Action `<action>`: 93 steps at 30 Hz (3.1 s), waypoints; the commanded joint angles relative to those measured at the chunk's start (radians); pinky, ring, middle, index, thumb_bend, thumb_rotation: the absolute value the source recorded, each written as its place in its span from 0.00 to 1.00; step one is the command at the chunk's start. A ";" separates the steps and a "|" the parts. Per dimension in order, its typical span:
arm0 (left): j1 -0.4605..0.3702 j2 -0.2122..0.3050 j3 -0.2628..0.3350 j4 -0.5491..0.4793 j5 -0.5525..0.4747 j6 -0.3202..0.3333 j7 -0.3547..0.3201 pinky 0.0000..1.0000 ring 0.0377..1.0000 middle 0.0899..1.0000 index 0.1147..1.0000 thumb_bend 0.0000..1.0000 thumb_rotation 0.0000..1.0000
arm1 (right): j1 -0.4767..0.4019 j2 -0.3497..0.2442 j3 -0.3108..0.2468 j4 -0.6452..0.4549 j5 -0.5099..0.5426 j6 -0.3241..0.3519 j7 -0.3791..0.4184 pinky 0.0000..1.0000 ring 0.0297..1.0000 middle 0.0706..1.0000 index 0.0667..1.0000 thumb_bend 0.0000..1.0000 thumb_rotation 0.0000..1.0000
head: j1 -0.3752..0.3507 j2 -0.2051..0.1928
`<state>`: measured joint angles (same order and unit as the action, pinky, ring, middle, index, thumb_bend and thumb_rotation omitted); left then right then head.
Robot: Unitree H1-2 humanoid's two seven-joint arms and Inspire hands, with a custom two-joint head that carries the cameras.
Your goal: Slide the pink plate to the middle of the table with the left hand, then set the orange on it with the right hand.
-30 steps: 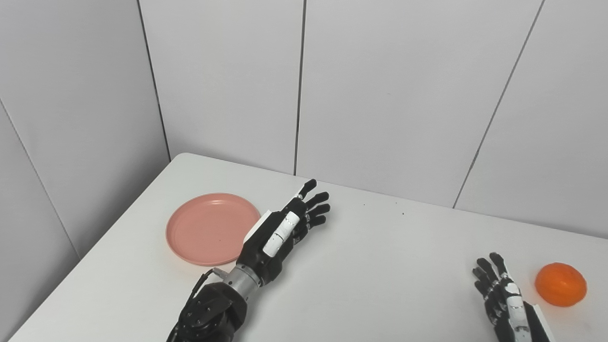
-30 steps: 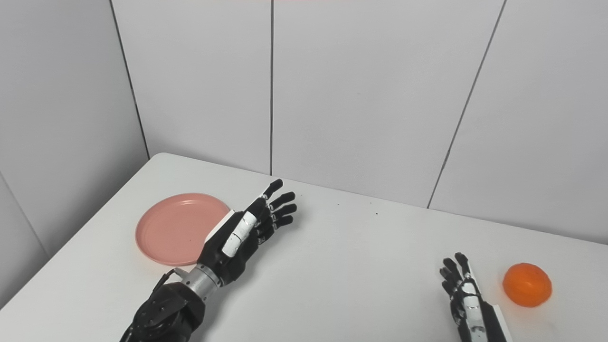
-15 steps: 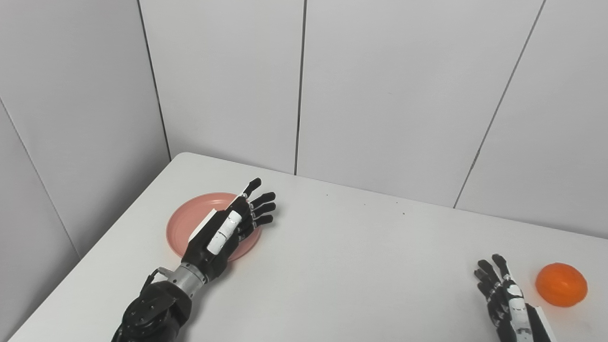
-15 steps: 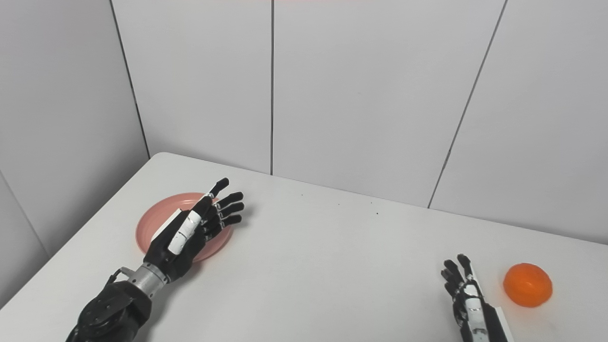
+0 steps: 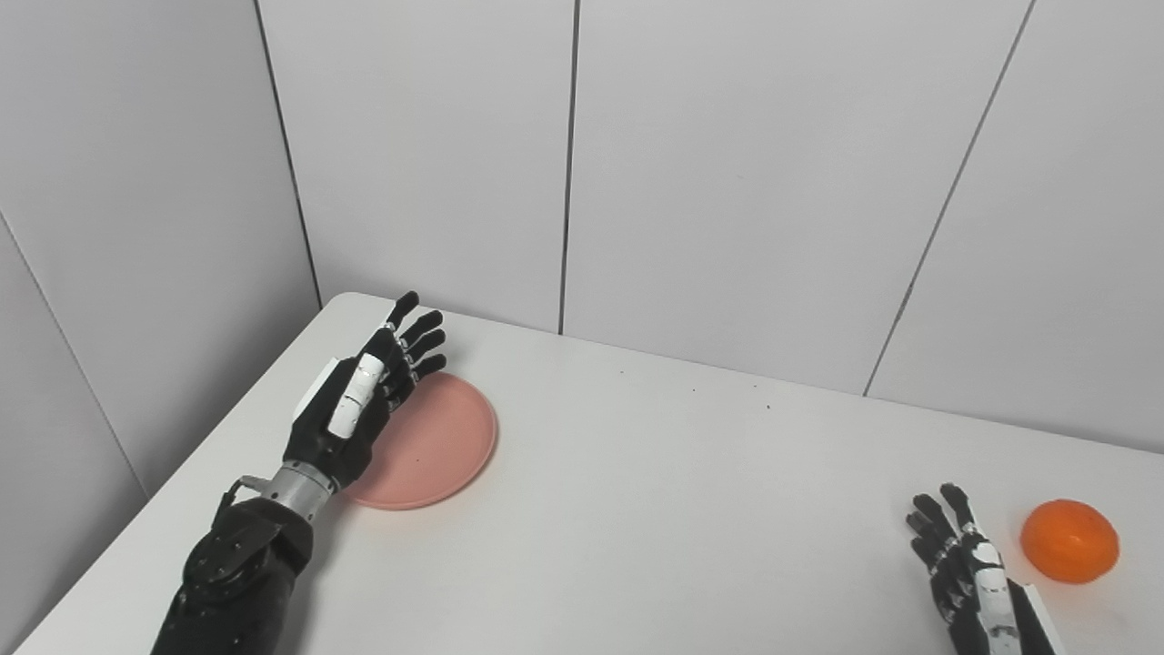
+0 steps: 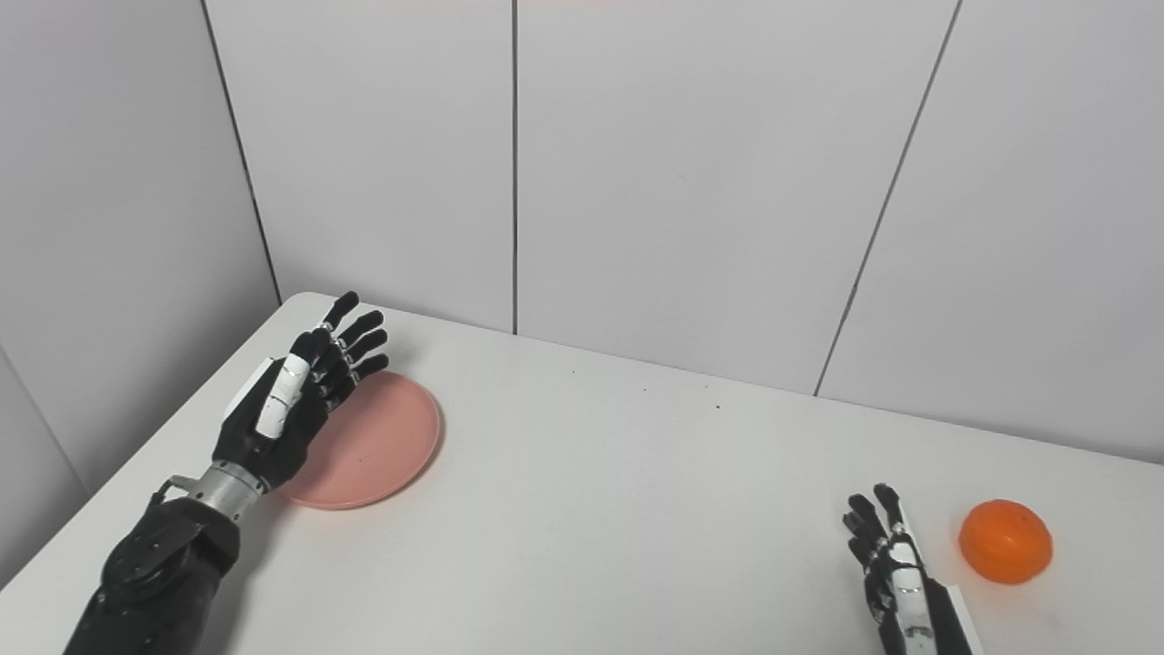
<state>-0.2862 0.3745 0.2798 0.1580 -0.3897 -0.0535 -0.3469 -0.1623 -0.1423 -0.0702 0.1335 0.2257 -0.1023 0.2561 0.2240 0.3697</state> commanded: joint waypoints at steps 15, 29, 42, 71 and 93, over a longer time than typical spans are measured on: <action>-0.126 0.104 0.049 0.004 -0.046 -0.016 -0.023 0.90 0.91 0.94 1.00 0.89 0.80 | 0.022 0.003 -0.002 0.041 0.007 -0.040 0.006 1.00 0.95 0.94 1.00 0.69 0.97 | -0.012 -0.002; -0.180 0.146 0.089 0.206 -0.028 -0.050 0.001 0.92 0.91 0.92 1.00 0.93 0.77 | 0.021 0.001 -0.004 0.054 0.002 -0.058 0.007 1.00 0.94 0.92 1.00 0.71 0.95 | -0.015 0.008; -0.212 0.153 0.085 0.435 -0.015 -0.148 -0.016 0.94 0.92 0.93 1.00 0.90 0.78 | 0.020 0.000 -0.001 0.046 -0.001 -0.051 0.004 1.00 0.94 0.91 0.99 0.71 0.93 | -0.026 0.014; -0.259 0.151 0.092 0.738 -0.113 -0.240 -0.218 0.83 0.84 0.83 1.00 0.95 0.76 | 0.024 0.009 -0.004 0.027 0.005 -0.031 -0.007 1.00 0.92 0.89 0.99 0.73 0.90 | -0.034 0.031; -0.095 0.063 0.015 0.313 -0.098 0.019 -0.171 0.99 0.93 0.94 1.00 0.84 0.86 | 0.025 0.006 0.005 0.013 -0.005 -0.026 -0.014 1.00 0.92 0.88 0.99 0.74 0.88 | -0.045 0.041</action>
<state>-0.3638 0.4259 0.2942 0.4958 -0.4925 -0.0444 -0.5281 -0.1626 -0.1418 -0.0694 0.1276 0.2185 -0.1121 0.2412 0.1779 0.4080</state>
